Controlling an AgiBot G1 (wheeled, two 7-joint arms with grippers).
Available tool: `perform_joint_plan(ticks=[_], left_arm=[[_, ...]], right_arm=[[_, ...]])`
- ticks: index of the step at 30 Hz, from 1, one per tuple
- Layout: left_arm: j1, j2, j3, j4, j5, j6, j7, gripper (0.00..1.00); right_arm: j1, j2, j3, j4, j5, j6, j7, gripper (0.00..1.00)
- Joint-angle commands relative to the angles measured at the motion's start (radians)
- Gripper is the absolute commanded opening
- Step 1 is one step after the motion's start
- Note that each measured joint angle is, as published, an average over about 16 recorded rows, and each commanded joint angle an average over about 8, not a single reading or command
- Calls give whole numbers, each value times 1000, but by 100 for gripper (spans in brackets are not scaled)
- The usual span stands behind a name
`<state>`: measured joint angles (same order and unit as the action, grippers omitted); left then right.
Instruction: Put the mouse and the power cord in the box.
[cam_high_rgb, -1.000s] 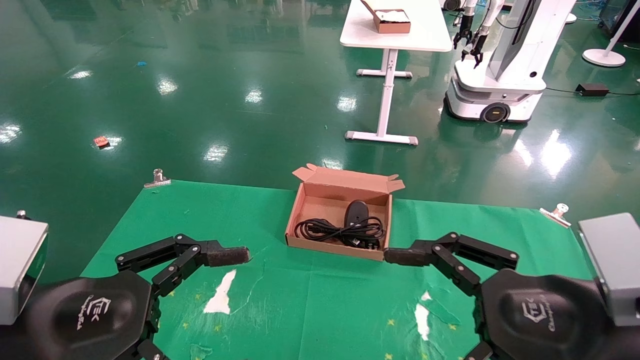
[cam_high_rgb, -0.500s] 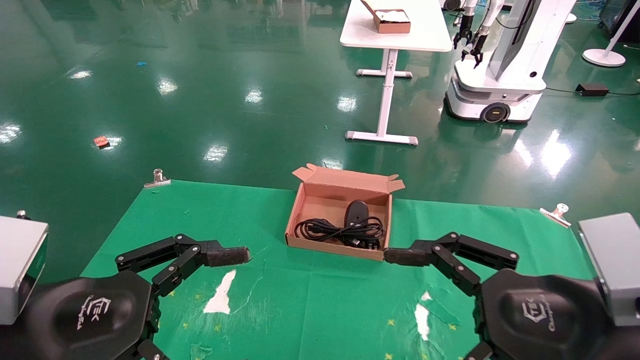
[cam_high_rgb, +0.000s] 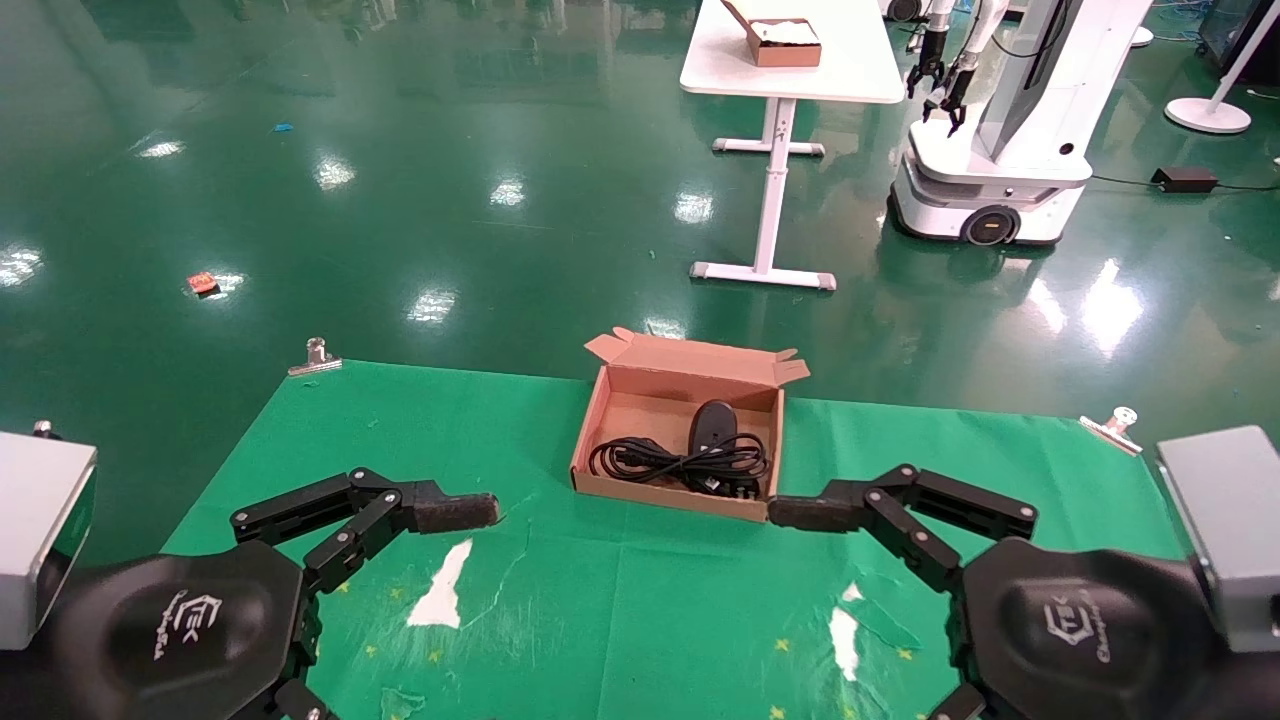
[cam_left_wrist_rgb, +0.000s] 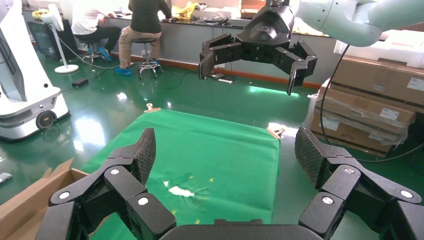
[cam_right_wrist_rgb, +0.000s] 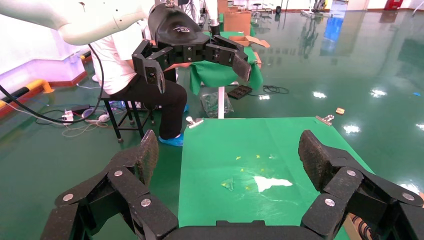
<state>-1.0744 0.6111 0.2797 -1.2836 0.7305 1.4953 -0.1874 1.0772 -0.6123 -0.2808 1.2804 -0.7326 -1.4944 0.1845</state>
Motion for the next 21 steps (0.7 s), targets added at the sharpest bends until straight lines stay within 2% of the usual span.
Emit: perform_joint_plan(ticks=[1, 21], left_arm=[[0, 0, 0, 0, 0, 0, 0, 100], [0, 0, 0, 0, 0, 0, 0, 100]], right_arm=[[0, 0, 0, 0, 0, 0, 0, 100], [0, 0, 0, 0, 0, 0, 0, 100]])
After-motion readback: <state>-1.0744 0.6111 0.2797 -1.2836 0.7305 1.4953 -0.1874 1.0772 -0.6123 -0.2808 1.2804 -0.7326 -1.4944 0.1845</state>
